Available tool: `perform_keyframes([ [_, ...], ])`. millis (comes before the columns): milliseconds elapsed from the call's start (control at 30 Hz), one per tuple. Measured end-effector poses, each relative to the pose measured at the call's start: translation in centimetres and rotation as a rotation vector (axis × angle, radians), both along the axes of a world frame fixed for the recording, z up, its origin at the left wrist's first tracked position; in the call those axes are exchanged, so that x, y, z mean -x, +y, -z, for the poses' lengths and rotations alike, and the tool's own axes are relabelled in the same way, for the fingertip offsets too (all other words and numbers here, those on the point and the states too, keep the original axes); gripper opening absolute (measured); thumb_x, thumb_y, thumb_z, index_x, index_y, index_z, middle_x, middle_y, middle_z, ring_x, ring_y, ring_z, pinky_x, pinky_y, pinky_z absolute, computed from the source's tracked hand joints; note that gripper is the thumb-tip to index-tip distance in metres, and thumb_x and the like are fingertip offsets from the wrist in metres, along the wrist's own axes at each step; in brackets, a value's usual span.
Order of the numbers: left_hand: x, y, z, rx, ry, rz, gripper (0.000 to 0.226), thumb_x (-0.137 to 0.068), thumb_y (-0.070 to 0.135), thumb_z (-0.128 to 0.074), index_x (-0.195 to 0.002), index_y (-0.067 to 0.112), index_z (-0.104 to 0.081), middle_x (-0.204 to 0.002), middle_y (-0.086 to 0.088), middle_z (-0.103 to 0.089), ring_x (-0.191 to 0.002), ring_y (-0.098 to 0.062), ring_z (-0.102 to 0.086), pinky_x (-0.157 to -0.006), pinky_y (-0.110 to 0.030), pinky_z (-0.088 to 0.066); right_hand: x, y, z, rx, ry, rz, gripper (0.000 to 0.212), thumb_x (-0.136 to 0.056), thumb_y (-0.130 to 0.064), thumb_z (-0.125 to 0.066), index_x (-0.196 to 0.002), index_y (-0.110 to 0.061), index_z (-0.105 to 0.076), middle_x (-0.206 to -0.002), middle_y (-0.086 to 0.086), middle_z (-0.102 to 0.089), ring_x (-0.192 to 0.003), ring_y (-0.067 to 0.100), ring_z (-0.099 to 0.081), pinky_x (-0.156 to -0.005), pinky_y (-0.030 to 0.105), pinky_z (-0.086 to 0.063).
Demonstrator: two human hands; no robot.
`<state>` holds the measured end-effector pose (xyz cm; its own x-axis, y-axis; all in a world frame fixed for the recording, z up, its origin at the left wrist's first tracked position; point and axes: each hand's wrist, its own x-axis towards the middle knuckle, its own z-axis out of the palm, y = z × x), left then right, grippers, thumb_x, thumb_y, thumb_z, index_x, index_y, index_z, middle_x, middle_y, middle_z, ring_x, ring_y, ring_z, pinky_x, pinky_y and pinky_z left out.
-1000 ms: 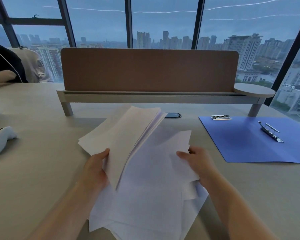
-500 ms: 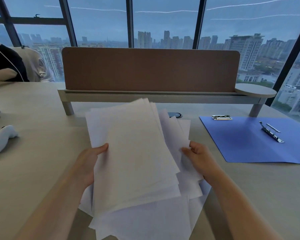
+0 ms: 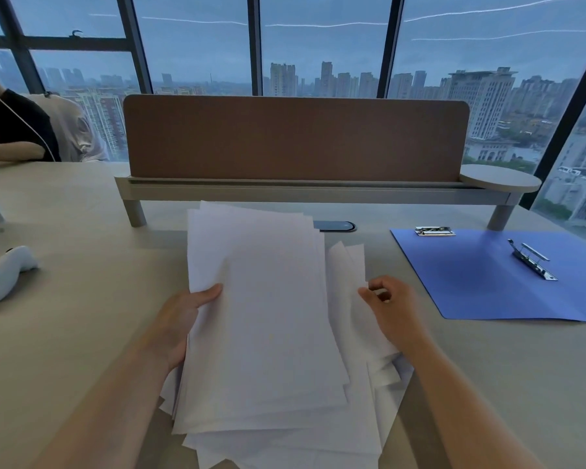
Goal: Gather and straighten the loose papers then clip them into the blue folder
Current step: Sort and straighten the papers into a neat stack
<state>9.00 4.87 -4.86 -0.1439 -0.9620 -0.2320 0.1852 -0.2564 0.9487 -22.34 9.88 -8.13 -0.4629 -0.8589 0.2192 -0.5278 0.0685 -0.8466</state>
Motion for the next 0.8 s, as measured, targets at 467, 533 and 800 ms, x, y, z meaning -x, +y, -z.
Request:
perform_keyframes([
  [467, -0.3, -1.0, 0.8, -0.11, 0.147, -0.194, 0.034, -0.093, 0.023, -0.06, -0.12, 0.003, -0.068, -0.114, -0.015, -0.071, -0.089, -0.03, -0.068, -0.081, -0.04, -0.054, -0.7, 0.4, -0.8, -0.054, 0.045, 0.041, 0.04, -0.09, -0.025, -0.071, -0.129, -0.022, -0.062, -0.085, 0.0, -0.064, -0.086, 0.02, -0.063, -0.068, 0.029, -0.043],
  [533, 0.0, -0.9, 0.9, -0.132, 0.124, -0.174, 0.035, -0.091, 0.023, -0.062, -0.119, 0.003, -0.069, -0.115, -0.017, -0.071, -0.09, -0.031, -0.068, -0.079, -0.04, -0.054, -0.8, 0.2, -0.6, -0.119, 0.014, 0.031, 0.053, -0.084, -0.029, -0.077, -0.134, -0.022, -0.058, -0.107, 0.004, -0.065, -0.108, 0.023, -0.061, -0.079, 0.029, -0.041],
  [800, 0.8, -0.5, 0.8, -0.154, 0.077, -0.077, 0.033, -0.091, 0.02, -0.062, -0.113, -0.004, -0.07, -0.106, -0.02, -0.073, -0.083, -0.032, -0.068, -0.079, -0.038, -0.054, -0.3, -0.4, -0.4, -0.171, -0.012, -0.008, 0.036, -0.076, -0.032, -0.081, -0.108, -0.024, -0.066, -0.095, -0.004, -0.074, -0.092, 0.023, -0.07, -0.082, 0.045, -0.057],
])
